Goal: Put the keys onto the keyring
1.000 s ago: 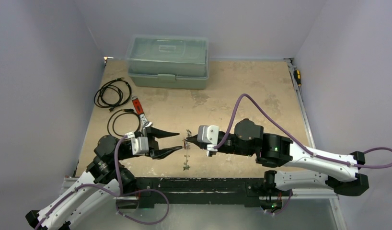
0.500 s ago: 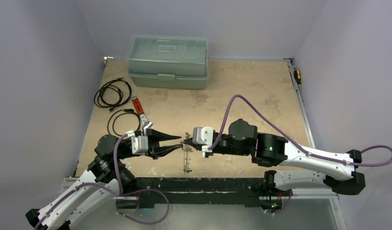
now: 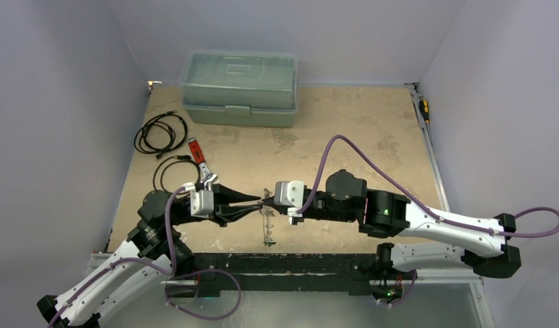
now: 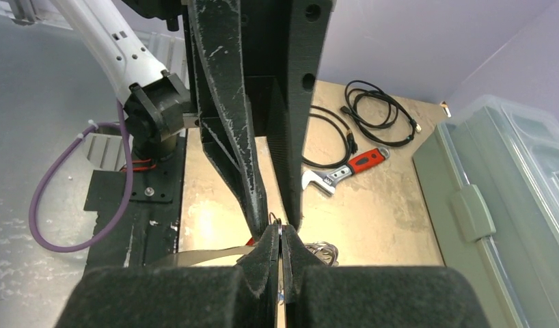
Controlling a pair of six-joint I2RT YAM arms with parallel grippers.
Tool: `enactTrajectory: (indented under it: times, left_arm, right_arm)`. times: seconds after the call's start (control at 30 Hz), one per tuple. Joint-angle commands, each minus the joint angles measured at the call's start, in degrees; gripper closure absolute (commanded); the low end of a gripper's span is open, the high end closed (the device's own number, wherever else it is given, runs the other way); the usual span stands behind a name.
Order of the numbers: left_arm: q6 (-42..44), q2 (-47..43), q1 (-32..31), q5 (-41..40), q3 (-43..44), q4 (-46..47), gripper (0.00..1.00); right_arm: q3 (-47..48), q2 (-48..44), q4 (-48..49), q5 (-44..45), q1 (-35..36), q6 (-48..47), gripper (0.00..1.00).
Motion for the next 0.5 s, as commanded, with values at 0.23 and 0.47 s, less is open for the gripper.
enactTrajectory:
  times: [0.23,0.47]
  left_arm:
    - [-1.98,0.16,-0.01,0.22,0.02,2.63,1.0]
    - [-2.97,-0.31,0.04,0.15,-0.39,3.52,0.75]
  right_arm:
    - [1.98,-2.87,2.31,1.42,0.13,-1.05,1.0]
    - [2.12,-3.7,1.93,1.82,0.13,-1.22,1.0]
